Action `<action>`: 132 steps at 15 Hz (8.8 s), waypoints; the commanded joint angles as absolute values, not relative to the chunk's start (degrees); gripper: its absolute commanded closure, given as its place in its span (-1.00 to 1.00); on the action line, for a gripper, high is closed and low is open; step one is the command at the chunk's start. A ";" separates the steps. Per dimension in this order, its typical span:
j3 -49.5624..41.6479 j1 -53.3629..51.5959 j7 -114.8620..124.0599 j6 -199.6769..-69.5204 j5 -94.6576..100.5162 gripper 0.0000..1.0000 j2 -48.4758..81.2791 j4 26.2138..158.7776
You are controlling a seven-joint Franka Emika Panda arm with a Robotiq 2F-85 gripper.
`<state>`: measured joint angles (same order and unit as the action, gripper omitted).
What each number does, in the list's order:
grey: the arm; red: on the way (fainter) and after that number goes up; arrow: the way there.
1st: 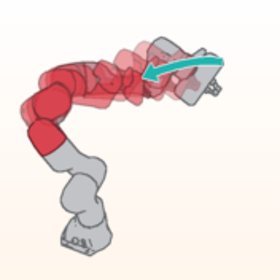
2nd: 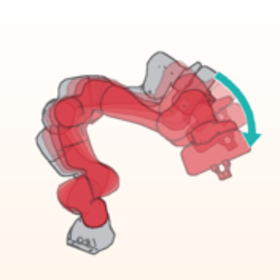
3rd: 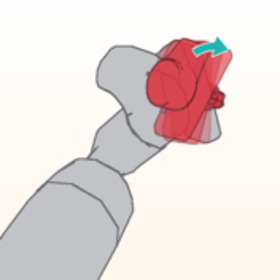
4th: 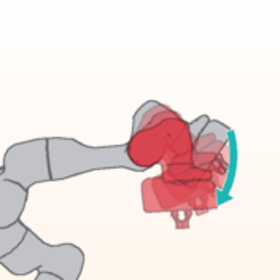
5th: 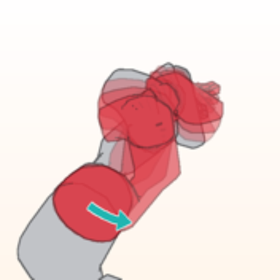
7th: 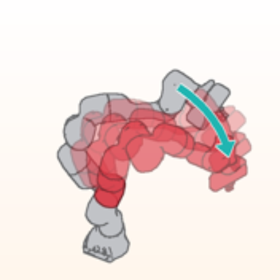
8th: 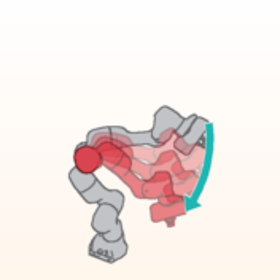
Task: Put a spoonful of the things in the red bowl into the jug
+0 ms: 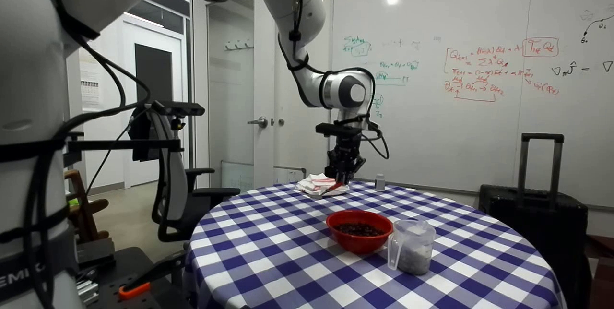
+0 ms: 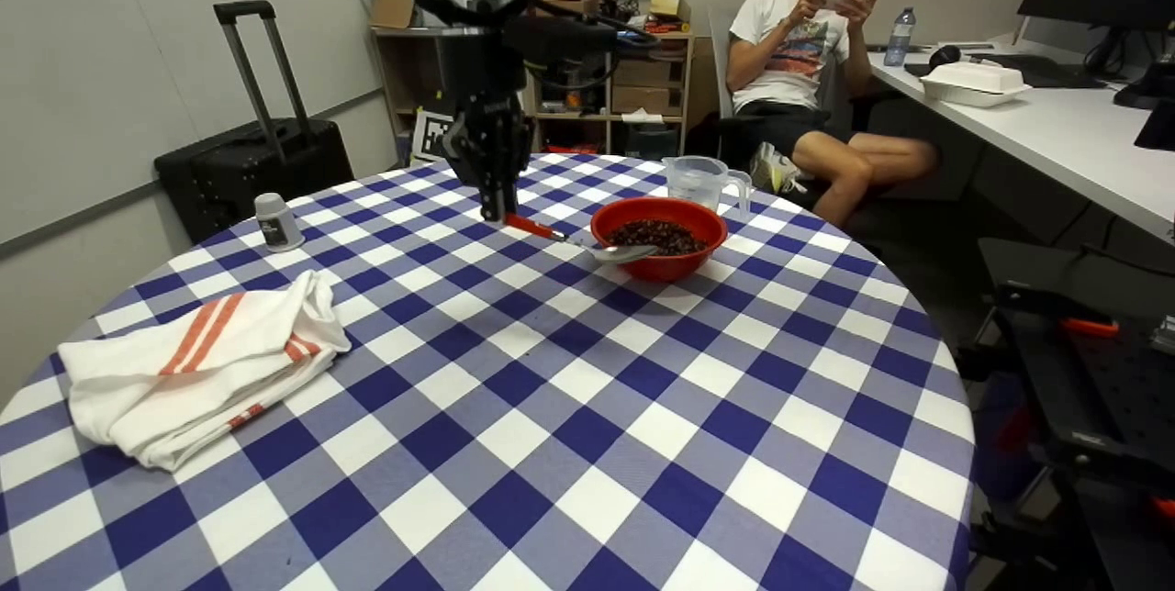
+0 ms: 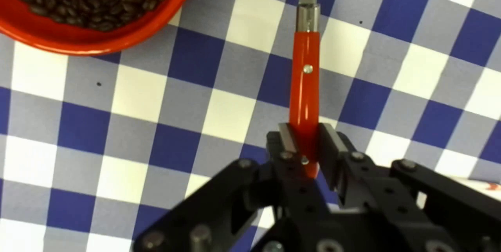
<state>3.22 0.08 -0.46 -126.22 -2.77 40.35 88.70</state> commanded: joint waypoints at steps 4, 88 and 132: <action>-0.31 0.57 2.35 -132.98 -2.28 0.88 35.66 88.08; -6.79 0.57 27.21 -149.68 3.64 0.90 35.76 103.23; -17.37 7.17 22.46 -145.13 1.31 0.90 31.11 102.58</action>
